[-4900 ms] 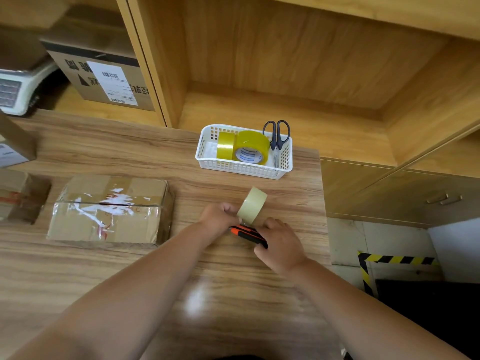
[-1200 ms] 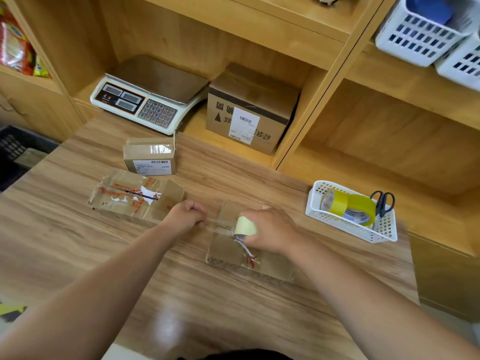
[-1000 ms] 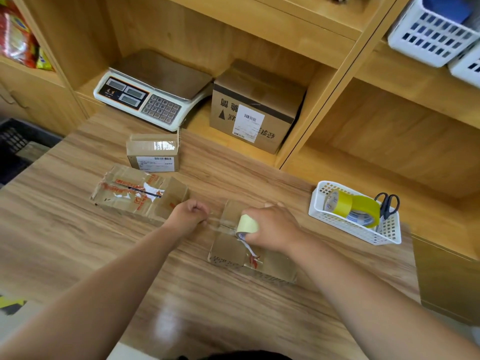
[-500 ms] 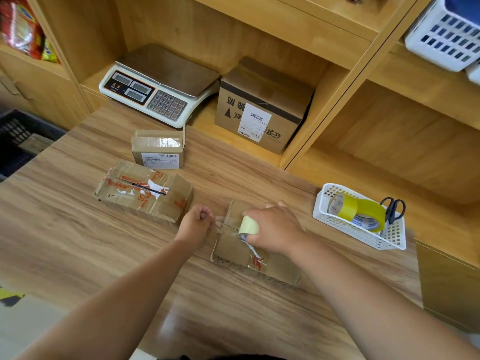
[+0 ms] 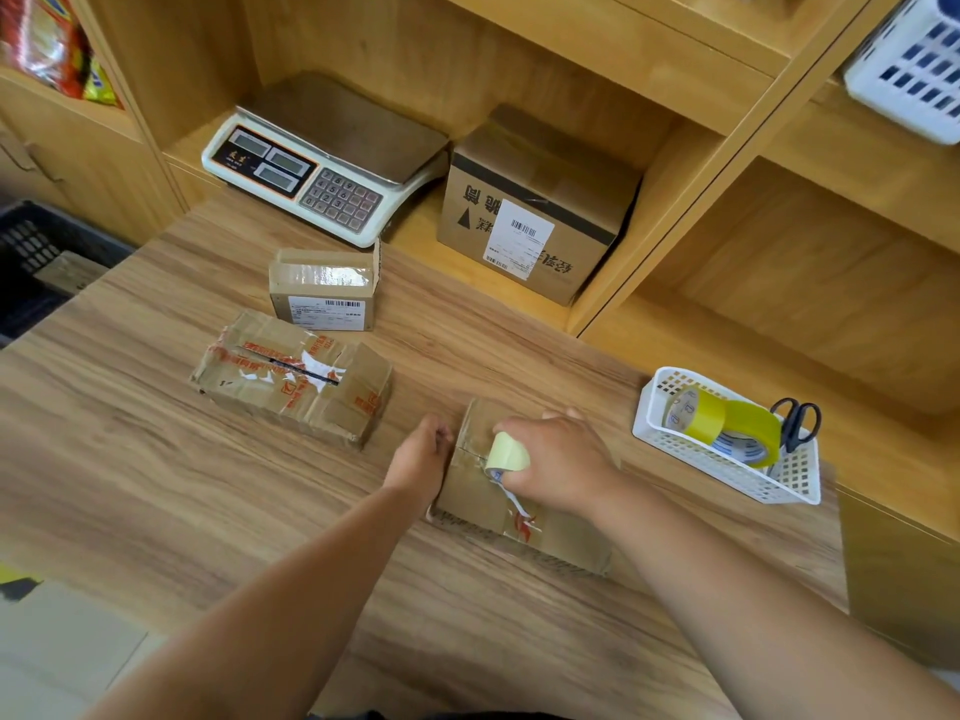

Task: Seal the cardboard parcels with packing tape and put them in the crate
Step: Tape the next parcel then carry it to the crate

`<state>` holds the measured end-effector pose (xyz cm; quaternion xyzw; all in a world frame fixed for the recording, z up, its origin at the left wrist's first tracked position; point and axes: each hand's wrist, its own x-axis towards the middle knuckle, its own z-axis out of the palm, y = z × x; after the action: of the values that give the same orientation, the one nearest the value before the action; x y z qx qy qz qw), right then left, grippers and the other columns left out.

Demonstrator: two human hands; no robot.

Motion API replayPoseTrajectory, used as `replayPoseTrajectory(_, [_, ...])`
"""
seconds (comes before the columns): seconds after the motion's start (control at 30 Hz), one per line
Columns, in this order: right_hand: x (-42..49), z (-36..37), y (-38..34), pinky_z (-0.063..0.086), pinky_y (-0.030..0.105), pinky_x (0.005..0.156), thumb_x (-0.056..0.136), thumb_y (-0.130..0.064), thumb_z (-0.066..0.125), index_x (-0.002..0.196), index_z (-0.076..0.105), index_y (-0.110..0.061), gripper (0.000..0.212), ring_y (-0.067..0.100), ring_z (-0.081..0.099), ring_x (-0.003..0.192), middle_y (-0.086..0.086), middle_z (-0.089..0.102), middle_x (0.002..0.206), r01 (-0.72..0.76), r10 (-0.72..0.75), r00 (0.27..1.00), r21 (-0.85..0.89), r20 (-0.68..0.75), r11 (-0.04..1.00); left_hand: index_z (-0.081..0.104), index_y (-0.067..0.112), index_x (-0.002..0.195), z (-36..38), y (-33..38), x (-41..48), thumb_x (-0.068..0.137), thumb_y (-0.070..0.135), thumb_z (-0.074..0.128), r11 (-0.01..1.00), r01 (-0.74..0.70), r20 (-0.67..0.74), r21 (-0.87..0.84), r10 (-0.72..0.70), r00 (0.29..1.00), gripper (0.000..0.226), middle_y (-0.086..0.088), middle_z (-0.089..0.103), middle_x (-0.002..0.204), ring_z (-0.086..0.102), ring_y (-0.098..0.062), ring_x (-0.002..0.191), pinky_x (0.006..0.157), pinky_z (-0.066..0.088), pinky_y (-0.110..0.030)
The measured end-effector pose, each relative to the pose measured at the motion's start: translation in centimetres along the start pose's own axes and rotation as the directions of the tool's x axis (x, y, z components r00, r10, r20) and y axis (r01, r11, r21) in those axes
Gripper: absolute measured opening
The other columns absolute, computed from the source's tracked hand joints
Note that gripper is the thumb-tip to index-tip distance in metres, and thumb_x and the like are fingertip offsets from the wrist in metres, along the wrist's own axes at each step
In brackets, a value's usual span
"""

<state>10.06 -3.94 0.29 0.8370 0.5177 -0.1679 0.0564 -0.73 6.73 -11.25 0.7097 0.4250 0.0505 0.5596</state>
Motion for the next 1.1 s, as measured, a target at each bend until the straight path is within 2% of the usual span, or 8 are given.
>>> replayPoseTrajectory(0.07, [0.1,0.1,0.0,0.028,0.030,0.090,0.081,-0.048,0.058,0.123,0.053,-0.035,0.044,0.019,0.051,0.103,-0.003,0.064,0.102,-0.001,0.001,1.000,0.000,0.005,1.000,0.048,0.016,0.096,-0.2,-0.4,0.1,0.095,0.009,0.043,0.994,-0.045,0.038,0.099,0.041,0.998,0.009,-0.009,0.053,0.105,0.052,-0.027,0.091,0.077,0.040,-0.032])
replayPoseTrajectory(0.17, [0.3,0.2,0.0,0.030,0.031,0.093,0.082,-0.049,0.058,0.122,0.053,-0.036,0.043,0.019,0.051,0.103,-0.003,0.064,0.103,-0.007,0.007,1.000,0.011,0.014,1.000,0.042,0.008,0.130,-0.6,-1.0,0.2,0.095,-0.001,0.035,0.978,-0.051,0.110,0.203,0.029,0.994,0.037,-0.015,0.040,0.133,0.048,-0.033,0.113,0.100,0.038,-0.038])
replayPoseTrajectory(0.23, [0.4,0.2,0.0,0.031,0.031,0.094,0.082,-0.049,0.058,0.124,0.052,-0.036,0.044,0.019,0.051,0.104,-0.002,0.064,0.105,-0.011,0.011,1.000,0.021,0.013,1.000,0.033,0.011,0.142,-1.0,-1.1,0.2,0.095,0.000,0.033,0.972,-0.046,0.108,0.231,0.021,0.994,0.048,-0.010,0.038,0.143,0.046,-0.028,0.123,0.104,0.036,-0.035])
replayPoseTrajectory(0.4, [0.2,0.3,0.0,0.030,0.031,0.092,0.081,-0.046,0.060,0.123,0.053,-0.035,0.044,0.020,0.052,0.105,-0.001,0.064,0.104,-0.012,0.012,1.000,0.032,0.009,0.999,0.038,0.007,0.141,-0.6,0.3,0.2,0.101,0.019,0.039,0.982,-0.112,0.044,0.152,0.107,0.993,0.042,-0.011,0.045,0.142,0.040,-0.026,0.131,0.102,0.030,-0.026])
replayPoseTrajectory(0.6, [-0.1,0.1,0.2,0.029,0.032,0.094,0.082,-0.047,0.060,0.125,0.053,-0.034,0.045,0.020,0.051,0.106,-0.002,0.064,0.106,-0.015,0.015,1.000,0.051,0.008,0.999,0.032,0.006,0.145,-1.3,0.0,0.9,0.098,0.016,0.045,0.965,-0.035,0.060,0.259,0.020,0.998,0.050,-0.013,0.036,0.149,0.032,-0.027,0.137,0.110,0.025,-0.030])
replayPoseTrajectory(0.7, [-0.1,0.2,0.1,0.030,0.033,0.092,0.081,-0.045,0.060,0.117,0.055,-0.033,0.038,0.021,0.052,0.103,-0.002,0.065,0.102,-0.013,0.013,1.000,0.051,-0.009,0.999,0.033,0.010,0.146,-1.0,1.8,0.8,0.102,0.021,0.039,0.974,-0.161,0.035,0.159,0.158,0.987,0.046,-0.009,0.039,0.148,0.033,-0.022,0.137,0.106,0.023,-0.022])
replayPoseTrajectory(0.87, [-0.4,0.2,0.2,0.027,0.035,0.094,0.082,-0.044,0.059,0.121,0.054,-0.031,0.041,0.024,0.051,0.110,-0.001,0.066,0.109,0.002,-0.001,1.000,0.041,-0.015,0.999,0.022,0.013,0.150,1.5,3.2,0.5,0.103,0.016,0.032,0.966,-0.256,0.091,0.014,0.254,0.963,0.048,0.000,0.013,0.158,0.005,-0.013,0.147,0.112,0.000,-0.016])
replayPoseTrajectory(1.1, [-0.2,0.4,0.7,0.027,0.036,0.097,0.084,-0.048,0.058,0.134,0.043,-0.036,0.053,0.021,0.050,0.117,-0.005,0.060,0.126,0.028,-0.027,1.000,0.071,-0.016,0.997,0.013,0.012,0.151,2.1,2.9,1.4,0.104,0.016,0.028,0.931,-0.306,0.107,0.200,0.289,0.951,0.050,-0.007,0.004,0.160,-0.004,-0.018,0.147,0.118,-0.003,-0.030])
